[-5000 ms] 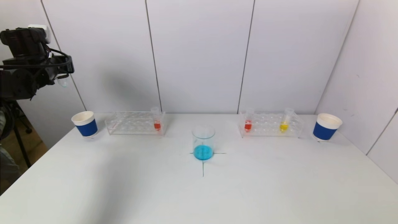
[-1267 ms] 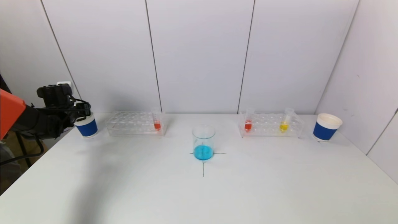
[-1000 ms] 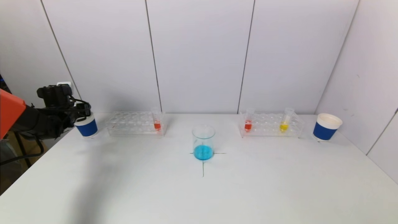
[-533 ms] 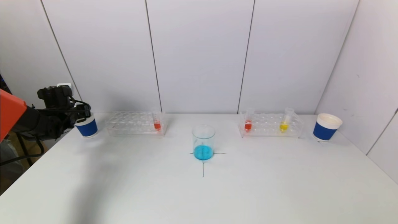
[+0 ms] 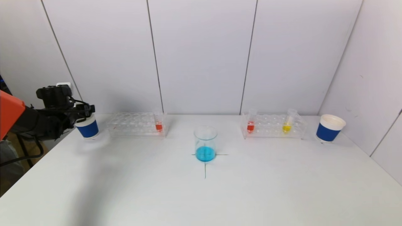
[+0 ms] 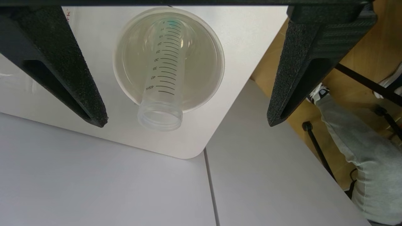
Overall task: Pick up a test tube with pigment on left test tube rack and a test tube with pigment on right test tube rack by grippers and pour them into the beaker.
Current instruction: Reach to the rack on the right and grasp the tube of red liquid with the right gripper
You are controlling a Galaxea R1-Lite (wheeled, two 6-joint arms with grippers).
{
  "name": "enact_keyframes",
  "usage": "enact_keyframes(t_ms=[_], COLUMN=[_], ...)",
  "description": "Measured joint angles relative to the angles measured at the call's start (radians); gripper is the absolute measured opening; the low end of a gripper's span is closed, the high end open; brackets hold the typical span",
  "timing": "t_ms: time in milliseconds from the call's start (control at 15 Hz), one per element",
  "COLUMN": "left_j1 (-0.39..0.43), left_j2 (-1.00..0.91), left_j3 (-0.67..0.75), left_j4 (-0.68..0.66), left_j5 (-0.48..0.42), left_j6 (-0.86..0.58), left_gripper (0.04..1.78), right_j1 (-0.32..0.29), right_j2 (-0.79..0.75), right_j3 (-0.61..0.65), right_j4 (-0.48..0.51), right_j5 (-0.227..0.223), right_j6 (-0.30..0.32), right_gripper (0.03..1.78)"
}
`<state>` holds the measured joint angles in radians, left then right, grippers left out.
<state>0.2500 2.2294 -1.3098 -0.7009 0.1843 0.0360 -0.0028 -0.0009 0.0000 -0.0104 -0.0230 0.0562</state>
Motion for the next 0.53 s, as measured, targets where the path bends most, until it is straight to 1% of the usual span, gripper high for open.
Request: enact_keyframes(t_ms=[267,533], left_j1=[0.000,-0.001], left_j2=[-0.047,-0.150], left_j3=[0.004,0.012], left_j4=[0.008,0.036], left_j5=[0.000,-0.001], left_j6=[0.001,0.002], left_gripper=[1.76,1.76], right_j1=[0.000,0.000], right_j2=[0.000,0.000], right_j3=[0.000,0.000], right_j4=[0.000,0.000], right_j5=[0.000,0.000], right_j6=[0.000,0.000], right_gripper=[1.76,1.76])
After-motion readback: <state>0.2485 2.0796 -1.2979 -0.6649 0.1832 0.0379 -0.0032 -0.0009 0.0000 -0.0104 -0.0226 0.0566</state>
